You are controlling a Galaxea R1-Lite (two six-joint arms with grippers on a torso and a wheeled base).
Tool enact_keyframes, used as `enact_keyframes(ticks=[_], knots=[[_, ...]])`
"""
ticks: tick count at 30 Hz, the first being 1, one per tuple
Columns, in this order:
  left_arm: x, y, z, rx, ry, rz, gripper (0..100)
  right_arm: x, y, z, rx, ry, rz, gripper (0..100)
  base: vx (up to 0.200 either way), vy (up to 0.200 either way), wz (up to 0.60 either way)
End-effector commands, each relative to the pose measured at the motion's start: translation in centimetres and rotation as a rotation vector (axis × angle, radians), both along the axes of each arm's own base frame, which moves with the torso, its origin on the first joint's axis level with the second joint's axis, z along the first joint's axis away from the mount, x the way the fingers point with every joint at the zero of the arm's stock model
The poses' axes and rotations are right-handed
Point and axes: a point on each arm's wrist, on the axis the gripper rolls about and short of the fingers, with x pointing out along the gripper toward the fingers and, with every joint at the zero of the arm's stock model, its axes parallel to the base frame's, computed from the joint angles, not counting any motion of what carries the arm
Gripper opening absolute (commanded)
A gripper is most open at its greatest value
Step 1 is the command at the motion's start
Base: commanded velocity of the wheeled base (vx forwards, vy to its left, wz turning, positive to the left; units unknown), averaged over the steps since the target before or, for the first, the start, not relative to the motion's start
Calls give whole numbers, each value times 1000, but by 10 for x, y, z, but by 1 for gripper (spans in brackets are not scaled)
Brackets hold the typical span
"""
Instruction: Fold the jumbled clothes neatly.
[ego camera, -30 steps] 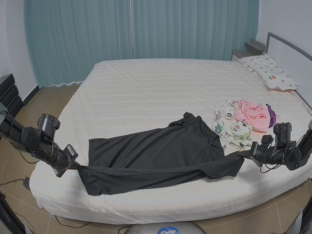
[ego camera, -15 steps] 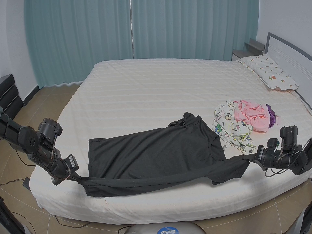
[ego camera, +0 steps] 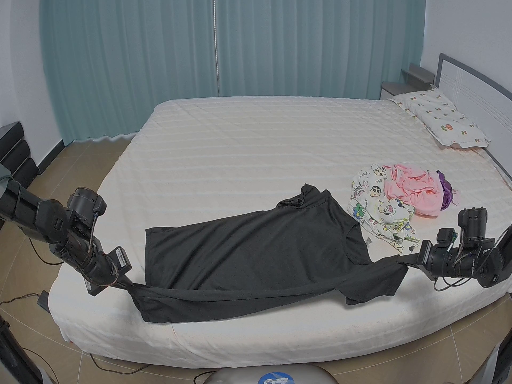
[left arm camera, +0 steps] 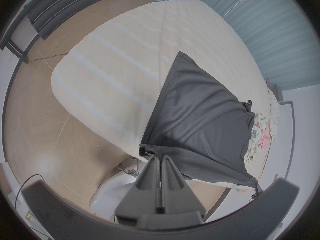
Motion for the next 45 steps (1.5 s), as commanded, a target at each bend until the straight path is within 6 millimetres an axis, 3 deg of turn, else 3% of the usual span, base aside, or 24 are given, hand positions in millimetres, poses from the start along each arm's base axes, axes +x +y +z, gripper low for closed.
enact_keyframes(ticks=[1,11,16,21,22,25,33,45], knots=[[17,0,-8,0,11,10,0,17,0,-9,-2,11,1,0,0,0,0],[57,3,-24,49,7,97,0,51,9,-28,-7,17,23,0,0,0,0],[57,5,-22,49,2,115,0,57,13,-24,-8,-7,32,0,0,0,0],[49,5,-11,47,-6,113,0,51,13,-14,-7,-27,29,0,0,0,0],[35,5,4,39,3,103,0,34,11,-3,-5,-36,25,0,0,0,0],[23,4,13,42,14,91,0,17,10,8,-3,-49,26,0,0,0,0],[-9,5,21,75,13,10,0,-24,7,7,-30,-11,30,0,0,0,0],[-7,4,21,86,7,3,0,-38,1,-2,-73,12,39,0,0,0,0]])
